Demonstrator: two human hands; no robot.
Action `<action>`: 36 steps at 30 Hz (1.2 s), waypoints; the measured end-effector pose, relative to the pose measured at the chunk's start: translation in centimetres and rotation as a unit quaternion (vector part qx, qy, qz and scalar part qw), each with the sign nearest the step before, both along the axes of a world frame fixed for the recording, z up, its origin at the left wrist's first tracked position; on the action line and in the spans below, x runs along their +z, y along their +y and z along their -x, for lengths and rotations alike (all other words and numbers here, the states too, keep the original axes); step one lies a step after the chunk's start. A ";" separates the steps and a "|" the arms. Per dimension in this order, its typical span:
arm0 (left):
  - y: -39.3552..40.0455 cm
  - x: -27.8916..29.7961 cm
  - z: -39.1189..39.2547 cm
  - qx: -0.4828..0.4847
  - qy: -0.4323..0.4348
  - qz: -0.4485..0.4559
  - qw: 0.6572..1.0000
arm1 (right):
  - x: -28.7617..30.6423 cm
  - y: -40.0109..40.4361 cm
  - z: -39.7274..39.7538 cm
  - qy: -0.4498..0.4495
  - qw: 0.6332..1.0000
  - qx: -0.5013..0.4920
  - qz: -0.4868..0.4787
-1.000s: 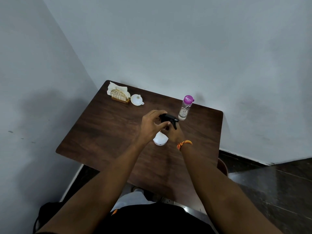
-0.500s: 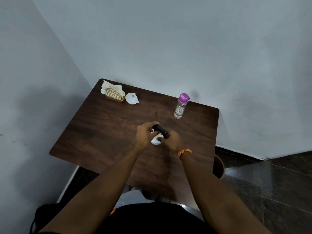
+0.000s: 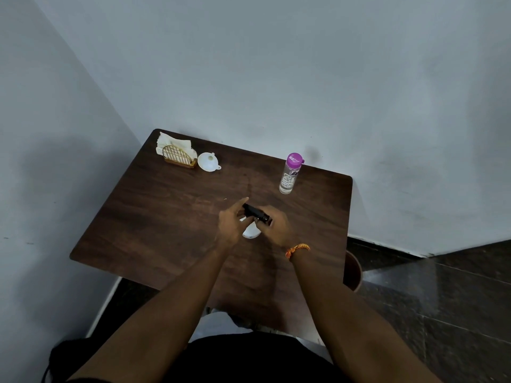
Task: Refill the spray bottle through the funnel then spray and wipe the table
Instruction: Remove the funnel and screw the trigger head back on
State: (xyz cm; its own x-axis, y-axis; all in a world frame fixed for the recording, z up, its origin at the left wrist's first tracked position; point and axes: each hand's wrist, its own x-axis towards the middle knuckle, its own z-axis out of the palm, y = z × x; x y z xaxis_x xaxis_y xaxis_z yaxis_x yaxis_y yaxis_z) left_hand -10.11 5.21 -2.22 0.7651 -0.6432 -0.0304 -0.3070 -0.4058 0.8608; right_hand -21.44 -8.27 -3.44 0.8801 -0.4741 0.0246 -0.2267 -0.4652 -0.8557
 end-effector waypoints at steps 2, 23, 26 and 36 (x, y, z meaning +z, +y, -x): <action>0.1 -0.2 0.1 0.003 0.003 -0.001 1.000 | 0.1 0.1 -0.2 -0.003 1.000 0.000 -0.004; 1.0 -1.3 0.5 0.022 0.053 -0.074 0.996 | -0.8 0.8 -1.1 -0.034 0.999 -0.017 0.007; 0.7 -1.0 0.5 0.019 0.065 -0.069 0.995 | -0.9 0.9 -1.0 -0.040 0.999 -0.021 0.023; 0.7 -1.1 0.2 0.015 0.068 -0.021 0.997 | -1.6 3.1 -1.3 -0.041 0.995 -0.064 0.065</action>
